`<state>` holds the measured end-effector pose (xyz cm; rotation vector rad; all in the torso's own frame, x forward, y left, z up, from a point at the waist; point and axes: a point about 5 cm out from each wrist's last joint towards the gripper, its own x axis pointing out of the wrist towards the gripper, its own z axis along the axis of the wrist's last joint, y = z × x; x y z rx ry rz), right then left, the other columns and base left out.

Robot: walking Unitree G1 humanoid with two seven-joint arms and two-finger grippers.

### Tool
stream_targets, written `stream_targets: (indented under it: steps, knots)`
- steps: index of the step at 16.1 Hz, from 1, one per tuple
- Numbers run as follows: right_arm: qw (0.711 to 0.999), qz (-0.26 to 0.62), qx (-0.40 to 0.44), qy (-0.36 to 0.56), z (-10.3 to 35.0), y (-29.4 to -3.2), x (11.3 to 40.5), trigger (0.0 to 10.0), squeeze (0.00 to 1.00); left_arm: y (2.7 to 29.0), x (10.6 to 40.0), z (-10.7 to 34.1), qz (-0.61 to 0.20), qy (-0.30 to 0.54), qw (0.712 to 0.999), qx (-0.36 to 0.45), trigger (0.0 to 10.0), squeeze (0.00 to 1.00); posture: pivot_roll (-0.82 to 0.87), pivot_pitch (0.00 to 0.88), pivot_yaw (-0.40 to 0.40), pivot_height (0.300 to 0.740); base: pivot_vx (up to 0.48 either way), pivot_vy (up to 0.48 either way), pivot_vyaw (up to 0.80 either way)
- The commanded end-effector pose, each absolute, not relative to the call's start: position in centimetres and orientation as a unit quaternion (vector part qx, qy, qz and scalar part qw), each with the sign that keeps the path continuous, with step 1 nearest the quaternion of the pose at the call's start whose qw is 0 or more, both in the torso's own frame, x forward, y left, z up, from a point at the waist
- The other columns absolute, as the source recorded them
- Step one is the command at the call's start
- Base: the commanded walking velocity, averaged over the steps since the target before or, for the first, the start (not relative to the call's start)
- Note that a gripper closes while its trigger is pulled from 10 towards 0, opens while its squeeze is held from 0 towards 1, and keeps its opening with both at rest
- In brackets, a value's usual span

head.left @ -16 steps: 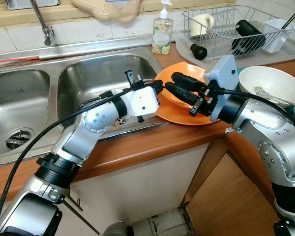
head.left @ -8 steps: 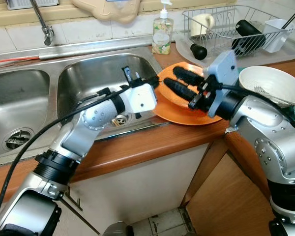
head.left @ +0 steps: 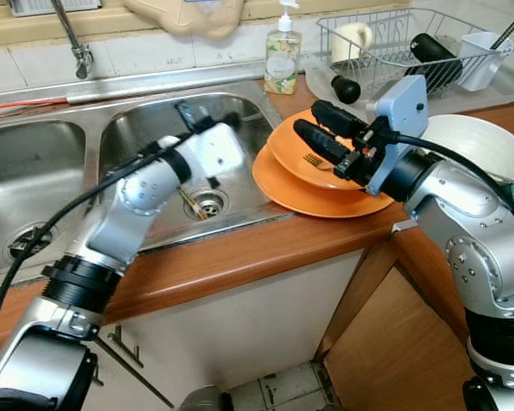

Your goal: Kitchen organization

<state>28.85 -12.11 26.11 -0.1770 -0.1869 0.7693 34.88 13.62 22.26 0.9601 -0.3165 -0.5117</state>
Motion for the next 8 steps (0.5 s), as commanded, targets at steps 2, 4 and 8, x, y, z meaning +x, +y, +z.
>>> stream_targets:
  steps: [2, 4, 8]
  knots:
    - [0.912, 0.387, -0.119, -0.073, 25.8, -12.2, 28.6, 10.0, 0.00, 16.3, 35.9, 21.4, -0.198, -0.071, 0.858, 0.469, 0.0, 0.00, -0.04, 0.000, 0.055, 0.716, 0.000, 0.000, 0.00]
    - [0.902, 0.409, -0.131, -0.050, 25.0, -12.0, 28.0, 10.0, 0.00, 18.1, 36.2, 19.4, -0.174, 0.000, 0.866, 0.469, 0.0, 0.00, -0.04, 0.000, 0.057, 0.716, 0.000, 0.000, 0.00]
    - [0.895, 0.422, -0.141, -0.033, 24.4, -12.0, 27.6, 10.0, 0.00, 19.1, 36.3, 16.1, -0.190, 0.101, 0.868, 0.448, 3.6, 0.00, -0.04, 0.000, 0.058, 0.716, 0.000, 0.000, 0.00]
